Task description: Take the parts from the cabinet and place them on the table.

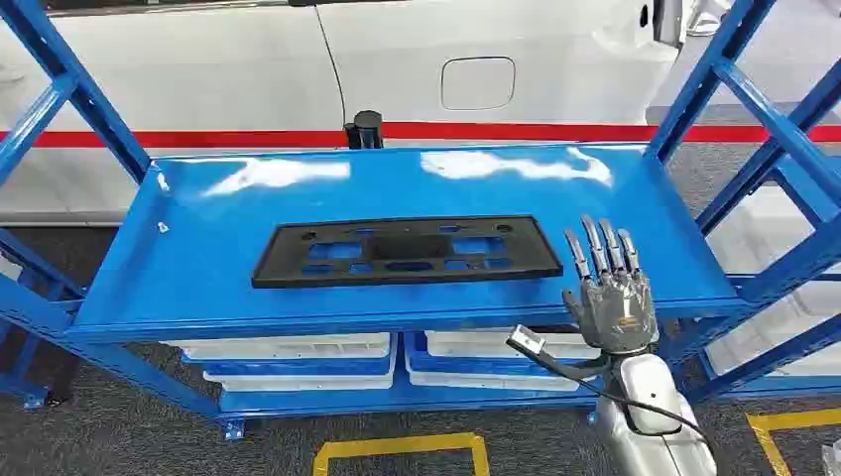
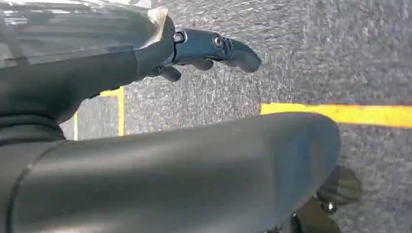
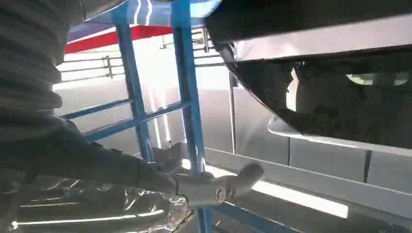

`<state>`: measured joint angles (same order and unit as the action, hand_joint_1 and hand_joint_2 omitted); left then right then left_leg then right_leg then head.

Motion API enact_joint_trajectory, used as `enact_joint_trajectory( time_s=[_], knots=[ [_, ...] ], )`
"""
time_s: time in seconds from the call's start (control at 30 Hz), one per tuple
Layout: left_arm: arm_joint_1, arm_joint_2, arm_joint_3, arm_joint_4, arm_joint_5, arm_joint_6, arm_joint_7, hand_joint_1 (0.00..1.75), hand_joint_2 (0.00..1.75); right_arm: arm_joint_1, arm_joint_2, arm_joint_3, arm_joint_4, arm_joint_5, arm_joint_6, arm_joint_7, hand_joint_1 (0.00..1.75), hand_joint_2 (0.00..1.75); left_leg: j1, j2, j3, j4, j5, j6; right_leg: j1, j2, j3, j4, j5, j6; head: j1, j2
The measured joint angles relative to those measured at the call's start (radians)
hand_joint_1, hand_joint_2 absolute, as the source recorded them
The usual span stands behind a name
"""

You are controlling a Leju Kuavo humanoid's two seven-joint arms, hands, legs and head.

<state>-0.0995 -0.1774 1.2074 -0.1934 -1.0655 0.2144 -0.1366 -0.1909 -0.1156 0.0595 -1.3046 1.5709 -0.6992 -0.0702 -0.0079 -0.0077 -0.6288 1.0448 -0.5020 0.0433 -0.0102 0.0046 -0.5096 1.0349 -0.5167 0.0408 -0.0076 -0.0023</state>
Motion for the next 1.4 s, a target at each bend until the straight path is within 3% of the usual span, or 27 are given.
enact_joint_trajectory(
  time_s=[0.07,0.1,0.17,0.2,0.23,0.27,0.33,0.37,0.4,0.43,0.47,0.5,0.53,0.57,0.8,0.9,1.27,1.4],
  knots=[
    [0.003,0.0,0.0,0.0,0.0,0.005,0.0,0.0,0.0,-0.002,0.002,0.006,0.006,-0.002,0.0,-0.002,0.0,1.75,0.008,0.005,0.035,-0.009,0.038,0.014,0.0,0.0,0.004,0.012,-0.02,0.008,0.001,0.0],
    [0.0,0.0,0.0,0.0,0.0,0.006,0.0,0.0,0.0,-0.007,0.003,0.008,0.009,-0.006,0.0,-0.006,0.0,1.75,0.008,0.005,0.041,-0.009,0.039,0.017,0.0,-0.001,-0.012,0.044,-0.035,0.008,0.004,0.0],
    [-0.004,-0.001,0.0,0.0,-0.002,0.006,0.0,0.0,0.0,-0.016,0.006,0.01,0.022,-0.02,0.0,-0.022,0.0,1.75,0.007,0.003,0.041,-0.009,0.033,0.02,0.0,-0.001,-0.099,0.184,-0.085,0.0,0.007,0.0],
    [-0.004,-0.001,0.0,0.0,-0.002,0.006,0.0,0.0,0.0,-0.015,0.008,0.011,0.028,-0.024,0.0,-0.026,0.0,1.75,0.006,0.003,0.042,-0.009,0.029,0.021,0.001,-0.001,-0.14,0.244,-0.107,0.0,0.008,0.0],
    [-0.002,-0.001,0.0,0.0,-0.002,0.006,0.0,0.0,0.0,-0.014,0.009,0.011,0.034,-0.026,0.0,-0.031,0.0,1.75,0.005,0.001,0.044,-0.009,0.026,0.021,0.0,-0.001,-0.169,0.275,-0.11,0.004,0.008,0.0],
    [-0.001,-0.001,0.0,0.0,-0.002,0.006,0.0,0.0,0.0,-0.015,0.01,0.013,0.04,-0.029,0.0,-0.037,0.0,1.75,0.004,-0.001,0.047,-0.009,0.024,0.021,0.0,-0.001,-0.177,0.259,-0.095,0.008,0.007,0.0],
    [-0.001,-0.001,0.0,0.0,-0.005,0.006,0.001,0.0,0.0,-0.021,0.015,0.014,0.056,-0.06,0.0,-0.073,0.0,1.75,0.002,-0.005,0.056,-0.009,0.018,0.019,0.001,-0.001,-0.131,0.112,-0.014,0.025,0.008,0.0],
    [-0.001,-0.003,0.0,0.0,-0.009,0.009,0.002,0.0,0.0,-0.028,0.018,0.015,0.067,-0.081,0.0,-0.097,0.0,1.75,0.002,-0.006,0.061,-0.009,0.014,0.016,0.002,-0.001,-0.096,0.017,0.036,0.025,0.008,0.0],
    [-0.002,-0.004,0.0,0.0,-0.013,0.015,0.003,0.0,0.0,-0.035,0.022,0.017,0.083,-0.102,0.0,-0.122,0.0,1.75,0.002,-0.006,0.067,-0.012,0.012,0.013,0.005,-0.002,-0.097,0.009,0.052,0.01,0.004,0.0],
    [-0.002,-0.004,0.0,0.0,-0.014,0.02,0.005,0.0,0.0,-0.044,0.028,0.022,0.1,-0.114,0.0,-0.138,0.0,1.75,0.001,-0.007,0.065,-0.012,0.011,0.009,0.013,-0.005,-0.104,-0.005,0.026,-0.005,0.007,0.0],
    [-0.002,-0.006,-0.001,0.0,-0.016,0.026,0.009,0.0,0.0,-0.051,0.032,0.029,0.113,-0.119,0.0,-0.15,0.0,1.75,0.001,-0.006,0.062,-0.015,0.006,0.0,0.018,-0.004,-0.089,-0.004,0.041,-0.013,0.01,0.0],
    [-0.001,-0.007,0.0,0.0,-0.018,0.029,0.011,0.0,0.0,-0.055,0.036,0.035,0.121,-0.126,0.0,-0.158,0.0,1.75,0.0,-0.005,0.071,-0.006,0.014,-0.005,0.016,-0.003,-0.094,-0.017,0.058,-0.022,0.007,0.0],
    [0.0,-0.007,0.0,0.0,-0.021,0.032,0.013,0.0,0.0,-0.065,0.045,0.043,0.137,-0.134,0.0,-0.169,0.0,1.75,-0.001,-0.003,0.068,-0.018,0.003,0.019,0.01,-0.003,-0.078,-0.017,0.063,-0.01,0.01,0.0],
    [-0.001,-0.008,0.0,0.0,-0.021,0.036,0.017,0.0,0.0,-0.083,0.05,0.049,0.156,-0.145,-0.001,-0.177,0.0,1.75,-0.001,0.0,0.068,-0.018,0.002,0.025,0.012,-0.003,-0.075,-0.016,0.063,-0.012,0.006,0.0],
    [-0.004,-0.009,0.0,0.0,-0.013,0.057,0.018,0.0,0.0,-0.195,0.081,0.091,0.313,-0.258,0.007,-0.239,0.0,1.75,-0.001,0.003,0.082,-0.036,0.002,0.012,0.013,0.002,-0.075,-0.016,0.057,-0.021,0.006,0.0],
    [-0.004,-0.011,0.0,0.0,-0.012,0.059,0.018,0.0,0.0,-0.235,0.086,0.101,0.368,-0.285,0.014,-0.256,0.0,1.75,0.0,0.003,0.084,-0.039,0.003,-0.002,0.014,0.002,-0.074,-0.016,0.056,-0.022,0.006,0.0],
    [-0.004,-0.013,0.0,0.0,-0.012,0.06,0.018,0.0,0.0,-0.275,0.092,0.113,0.43,-0.294,0.015,-0.261,0.0,1.75,-0.002,0.003,0.084,-0.039,0.003,-0.005,0.011,0.002,-0.073,-0.016,0.056,-0.022,0.007,0.0],
    [-0.004,-0.013,0.0,0.0,-0.011,0.068,0.018,0.0,0.0,-0.293,0.097,0.116,0.46,-0.333,0.004,-0.32,0.0,1.75,-0.005,0.003,0.084,-0.039,0.003,-0.005,0.01,0.002,-0.073,-0.016,0.056,-0.022,0.006,0.0]
  ],
)
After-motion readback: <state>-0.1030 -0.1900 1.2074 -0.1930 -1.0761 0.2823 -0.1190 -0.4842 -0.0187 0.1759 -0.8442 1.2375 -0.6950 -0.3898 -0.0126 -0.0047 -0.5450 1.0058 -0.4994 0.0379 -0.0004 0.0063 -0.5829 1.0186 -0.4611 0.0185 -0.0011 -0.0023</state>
